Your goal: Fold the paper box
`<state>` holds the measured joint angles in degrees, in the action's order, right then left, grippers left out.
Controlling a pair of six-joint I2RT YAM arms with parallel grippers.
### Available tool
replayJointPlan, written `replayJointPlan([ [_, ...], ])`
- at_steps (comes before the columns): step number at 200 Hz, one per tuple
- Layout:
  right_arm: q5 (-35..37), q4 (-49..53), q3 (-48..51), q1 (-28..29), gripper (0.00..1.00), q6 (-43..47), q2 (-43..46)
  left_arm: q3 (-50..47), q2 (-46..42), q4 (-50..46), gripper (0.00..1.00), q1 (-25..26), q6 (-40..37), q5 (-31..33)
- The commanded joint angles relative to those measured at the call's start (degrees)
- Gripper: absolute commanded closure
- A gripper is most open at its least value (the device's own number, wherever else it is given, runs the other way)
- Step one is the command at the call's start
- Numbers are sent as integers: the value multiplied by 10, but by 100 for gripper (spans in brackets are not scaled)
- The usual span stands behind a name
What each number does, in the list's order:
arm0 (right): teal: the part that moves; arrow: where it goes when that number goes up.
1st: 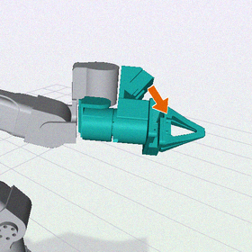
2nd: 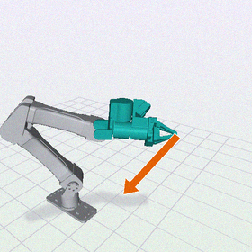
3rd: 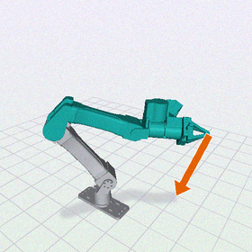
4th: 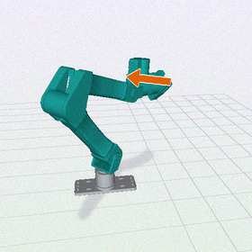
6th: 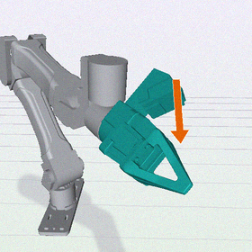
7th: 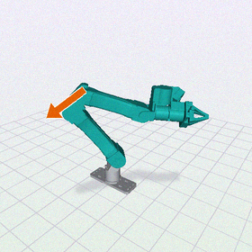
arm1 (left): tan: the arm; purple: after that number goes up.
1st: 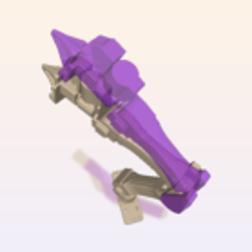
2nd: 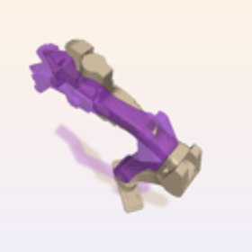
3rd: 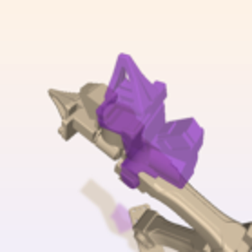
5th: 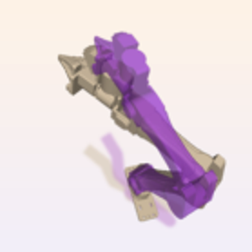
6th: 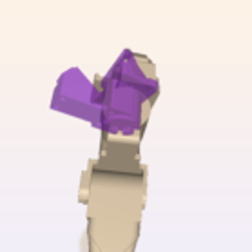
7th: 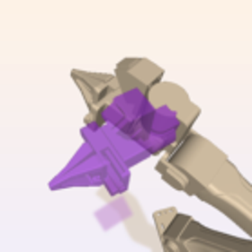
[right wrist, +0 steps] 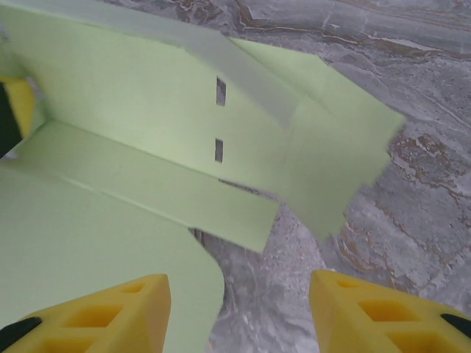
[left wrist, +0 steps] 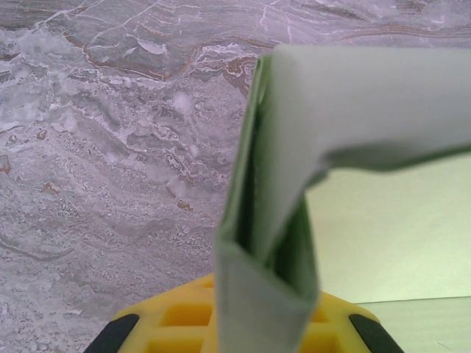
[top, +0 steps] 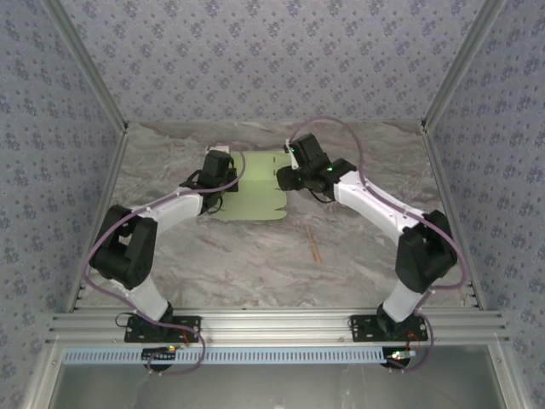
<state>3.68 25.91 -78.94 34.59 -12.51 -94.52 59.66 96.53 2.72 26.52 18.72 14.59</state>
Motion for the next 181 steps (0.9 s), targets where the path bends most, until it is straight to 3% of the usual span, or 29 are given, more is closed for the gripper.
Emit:
replayJointPlan([
  [1, -54, -11, 27, -32, 45, 19, 45, 7, -15, 3, 100, -2, 0, -6],
  [58, -188, -15, -62, -79, 42, 7, 7, -3, -30, 8, 100, -2, -5, -10],
  [129, -193, 20, -187, -69, 40, 13, -109, -2, -35, 8, 100, -1, -6, -20],
  [181, -210, 2, -172, -53, 43, -9, -124, 2, -33, 8, 100, -1, -4, -20],
])
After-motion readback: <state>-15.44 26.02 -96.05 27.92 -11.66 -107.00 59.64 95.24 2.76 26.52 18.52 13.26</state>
